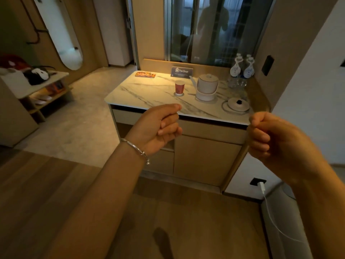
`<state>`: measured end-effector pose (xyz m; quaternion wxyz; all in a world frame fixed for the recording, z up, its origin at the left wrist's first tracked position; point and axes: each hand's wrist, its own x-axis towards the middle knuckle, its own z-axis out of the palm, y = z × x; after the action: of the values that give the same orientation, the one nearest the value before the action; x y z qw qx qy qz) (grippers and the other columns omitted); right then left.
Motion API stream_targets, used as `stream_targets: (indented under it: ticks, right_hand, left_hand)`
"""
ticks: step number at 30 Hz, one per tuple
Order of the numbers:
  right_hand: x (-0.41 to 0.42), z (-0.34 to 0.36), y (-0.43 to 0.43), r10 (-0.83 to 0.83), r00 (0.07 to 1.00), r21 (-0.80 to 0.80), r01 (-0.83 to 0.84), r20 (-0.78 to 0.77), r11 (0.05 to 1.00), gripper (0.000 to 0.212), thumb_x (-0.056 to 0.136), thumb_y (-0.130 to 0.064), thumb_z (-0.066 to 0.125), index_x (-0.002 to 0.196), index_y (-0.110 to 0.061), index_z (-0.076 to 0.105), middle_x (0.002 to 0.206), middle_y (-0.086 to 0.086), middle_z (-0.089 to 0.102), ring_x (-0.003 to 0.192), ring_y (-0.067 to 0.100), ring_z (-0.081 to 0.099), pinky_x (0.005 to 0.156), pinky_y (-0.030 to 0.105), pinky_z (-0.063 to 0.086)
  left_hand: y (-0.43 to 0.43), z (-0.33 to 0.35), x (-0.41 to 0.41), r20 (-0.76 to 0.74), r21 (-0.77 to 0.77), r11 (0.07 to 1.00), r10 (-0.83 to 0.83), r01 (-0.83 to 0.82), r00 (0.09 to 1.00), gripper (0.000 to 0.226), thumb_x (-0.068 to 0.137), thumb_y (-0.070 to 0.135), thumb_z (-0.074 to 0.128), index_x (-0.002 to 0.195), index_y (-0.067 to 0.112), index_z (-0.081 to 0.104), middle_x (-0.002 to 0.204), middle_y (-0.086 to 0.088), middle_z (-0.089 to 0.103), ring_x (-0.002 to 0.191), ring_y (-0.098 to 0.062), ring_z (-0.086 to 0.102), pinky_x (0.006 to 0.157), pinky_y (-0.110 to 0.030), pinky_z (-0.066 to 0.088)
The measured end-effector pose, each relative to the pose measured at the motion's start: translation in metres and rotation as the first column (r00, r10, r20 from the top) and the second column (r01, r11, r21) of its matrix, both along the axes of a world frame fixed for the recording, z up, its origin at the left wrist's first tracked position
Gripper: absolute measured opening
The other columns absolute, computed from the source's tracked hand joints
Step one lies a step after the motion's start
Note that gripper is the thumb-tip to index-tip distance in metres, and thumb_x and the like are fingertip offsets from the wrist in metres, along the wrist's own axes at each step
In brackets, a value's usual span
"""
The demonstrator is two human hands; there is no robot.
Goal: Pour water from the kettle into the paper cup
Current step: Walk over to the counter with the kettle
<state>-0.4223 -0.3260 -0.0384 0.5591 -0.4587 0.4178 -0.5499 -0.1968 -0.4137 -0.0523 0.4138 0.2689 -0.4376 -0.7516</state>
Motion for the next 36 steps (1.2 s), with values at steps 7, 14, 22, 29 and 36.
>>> stream_targets:
  ticks: [7, 14, 22, 29, 36]
  right_hand:
    - [-0.017, -0.011, -0.048, -0.098, 0.995, 0.027, 0.098, 0.021, 0.995, 0.036, 0.079, -0.002, 0.029, 0.060, -0.019, 0.054, 0.041, -0.007, 0.040, 0.037, 0.006, 0.032, 0.035, 0.016, 0.026]
    - [-0.046, -0.009, -0.103, -0.103, 0.994, -0.010, 0.103, 0.035, 0.995, 0.039, 0.079, -0.006, 0.029, 0.058, -0.024, 0.057, 0.042, -0.010, 0.043, 0.037, 0.005, 0.036, 0.036, 0.013, 0.032]
    - [-0.077, -0.004, -0.168, -0.069, 0.997, 0.006, 0.069, 0.044, 0.998, 0.036, 0.081, -0.002, 0.028, 0.060, -0.019, 0.053, 0.041, -0.007, 0.040, 0.038, 0.006, 0.031, 0.037, 0.017, 0.025]
    - [-0.095, -0.006, -0.233, -0.030, 0.995, 0.026, 0.028, 0.092, 0.999, 0.039, 0.082, -0.001, 0.027, 0.059, -0.018, 0.054, 0.040, -0.007, 0.040, 0.038, 0.006, 0.032, 0.038, 0.017, 0.024]
    - [-0.106, -0.016, -0.315, -0.044, 0.991, 0.018, 0.042, 0.126, 0.999, 0.036, 0.082, -0.001, 0.026, 0.062, -0.015, 0.051, 0.041, -0.007, 0.039, 0.039, 0.006, 0.031, 0.038, 0.020, 0.022]
  left_hand:
    - [-0.065, -0.008, -0.023, -0.026, 0.027, 0.997, -0.077, 0.077, 0.997, 0.026, 0.091, 0.014, 0.041, 0.066, 0.017, 0.042, 0.033, 0.007, 0.032, 0.027, -0.008, 0.028, 0.059, -0.019, 0.045]
    - [-0.119, -0.010, -0.056, -0.025, 0.063, 0.996, -0.069, 0.071, 0.997, 0.028, 0.090, 0.010, 0.040, 0.063, 0.017, 0.037, 0.033, 0.007, 0.031, 0.026, -0.008, 0.027, 0.055, -0.019, 0.046]
    - [-0.175, -0.010, -0.091, -0.027, 0.059, 0.998, -0.010, 0.011, 1.000, 0.029, 0.089, 0.009, 0.041, 0.061, 0.017, 0.036, 0.033, 0.007, 0.030, 0.027, -0.009, 0.026, 0.057, -0.019, 0.047]
    - [-0.235, -0.018, -0.106, -0.005, 0.065, 0.998, -0.010, 0.010, 1.000, 0.031, 0.088, 0.008, 0.039, 0.059, 0.018, 0.036, 0.033, 0.007, 0.030, 0.027, -0.009, 0.025, 0.059, -0.019, 0.048]
    - [-0.320, -0.023, -0.119, 0.012, 0.055, 0.998, -0.035, 0.034, 0.999, 0.026, 0.088, 0.008, 0.035, 0.064, 0.018, 0.038, 0.032, 0.008, 0.030, 0.026, -0.009, 0.025, 0.059, -0.018, 0.047]
